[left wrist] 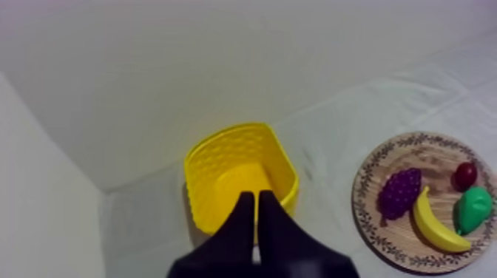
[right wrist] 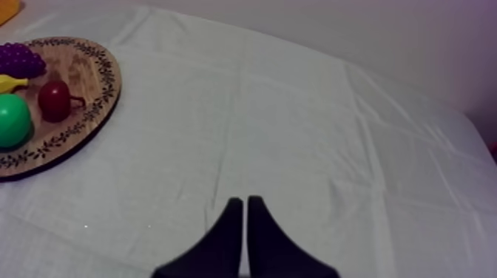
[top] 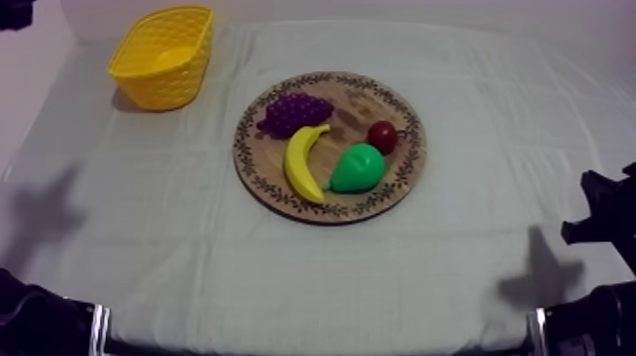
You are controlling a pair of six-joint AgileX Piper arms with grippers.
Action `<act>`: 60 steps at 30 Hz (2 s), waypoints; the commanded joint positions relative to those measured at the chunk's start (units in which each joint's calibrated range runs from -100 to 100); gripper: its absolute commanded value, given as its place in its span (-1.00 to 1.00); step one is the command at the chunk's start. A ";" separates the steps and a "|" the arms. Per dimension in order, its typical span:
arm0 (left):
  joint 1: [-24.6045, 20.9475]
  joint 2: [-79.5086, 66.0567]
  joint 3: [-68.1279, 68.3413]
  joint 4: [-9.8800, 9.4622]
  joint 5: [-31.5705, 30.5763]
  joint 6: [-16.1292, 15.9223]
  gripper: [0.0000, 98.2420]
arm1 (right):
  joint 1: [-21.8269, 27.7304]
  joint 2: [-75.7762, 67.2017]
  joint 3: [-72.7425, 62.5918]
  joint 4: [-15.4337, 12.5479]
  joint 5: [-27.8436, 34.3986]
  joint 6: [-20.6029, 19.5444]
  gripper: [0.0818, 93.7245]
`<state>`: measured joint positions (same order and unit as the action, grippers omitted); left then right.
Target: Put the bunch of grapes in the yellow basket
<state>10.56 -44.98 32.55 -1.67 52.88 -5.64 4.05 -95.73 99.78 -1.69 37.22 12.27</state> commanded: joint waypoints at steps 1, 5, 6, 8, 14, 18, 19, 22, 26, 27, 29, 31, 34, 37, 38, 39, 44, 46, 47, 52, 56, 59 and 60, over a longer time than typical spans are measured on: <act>0.60 4.16 -7.10 0.64 2.91 -0.63 -1.00 | 0.01 -0.02 -0.01 0.01 -0.04 0.01 -0.99; 2.22 8.94 -13.23 1.28 7.86 -1.48 -1.00 | 0.01 -0.02 -0.01 0.01 -0.04 0.01 -0.99; 2.67 10.07 -14.81 1.37 9.15 -1.67 -1.00 | 0.01 -0.02 -0.01 0.01 -0.04 0.01 -0.99; 3.50 12.39 -18.10 1.81 11.71 -2.11 -1.00 | 0.01 -0.02 -0.01 0.01 -0.04 0.01 -0.99; 5.87 20.23 -28.53 4.32 18.89 -3.35 -1.00 | 0.01 -0.02 -0.01 0.01 -0.04 0.01 -0.99; 8.47 26.11 -34.55 4.30 20.67 -2.88 -1.00 | 0.01 -0.02 -0.01 0.01 -0.04 0.01 -0.99; 9.20 27.80 -36.29 4.18 21.08 -2.70 -1.00 | 0.01 -0.02 -0.01 0.01 -0.04 0.01 -0.99; 11.62 33.28 -42.20 3.41 23.28 -2.00 -1.00 | 0.01 -0.02 -0.01 0.01 -0.04 0.01 -0.99; 14.27 40.16 -49.57 2.55 25.40 -1.49 -1.00 | 0.01 -0.02 -0.01 0.01 -0.04 0.01 -0.99; 14.76 41.82 -51.36 2.44 25.94 -1.41 -1.00 | 0.01 -0.02 -0.01 0.01 -0.04 0.01 -0.99; 15.54 45.20 -54.78 2.37 27.49 -1.30 -1.00 | 0.01 -0.02 -0.01 0.01 -0.04 0.01 -0.99; 16.08 48.61 -57.47 2.49 29.28 -1.23 -1.00 | 0.01 -0.02 -0.01 0.01 -0.04 0.01 -0.99; 16.78 53.23 -59.83 2.81 30.94 -1.32 -1.00 | 0.01 -0.02 -0.01 0.01 -0.04 0.01 -0.99; 17.26 56.82 -60.19 2.87 31.61 -1.65 -1.00 | 0.01 -0.02 -0.01 0.01 -0.04 0.01 -0.99; 17.33 57.70 -59.87 2.82 31.77 -1.74 -1.00 | 0.01 -0.02 -0.01 0.01 -0.04 0.01 -0.99; 17.38 58.45 -59.47 2.73 31.96 -1.80 -1.00 | 0.01 -0.02 -0.01 0.01 -0.04 0.01 -0.99; 17.41 60.92 -58.52 1.88 34.85 -2.38 -1.00 | 0.01 -0.02 -0.01 0.01 -0.04 0.01 -0.99; 17.61 61.59 -58.74 1.32 36.77 -2.55 -1.00 | 0.01 -0.02 -0.01 0.01 -0.04 0.01 -0.99; 17.72 61.84 -58.85 1.05 37.52 -2.64 -1.00 | 0.01 -0.02 -0.01 0.01 -0.04 0.01 -0.99; 18.49 62.62 -58.71 0.18 39.26 -3.34 -1.00 | 0.01 -0.02 -0.01 0.01 -0.04 0.01 -0.99; 18.89 62.99 -57.20 -0.51 39.64 -3.50 -1.00 | 0.01 -0.02 -0.01 0.01 -0.04 0.01 -0.99; 18.73 63.08 -55.60 -0.39 38.88 -3.48 -1.00 | 0.01 -0.02 -0.01 0.01 -0.04 0.01 -0.99; 18.66 63.01 -55.08 -0.31 38.54 -3.47 -1.00 | 0.01 -0.02 -0.01 0.01 -0.04 0.01 -0.99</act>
<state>29.27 18.11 -22.91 -2.03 91.77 -9.13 4.05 -95.73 99.78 -1.69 37.16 12.27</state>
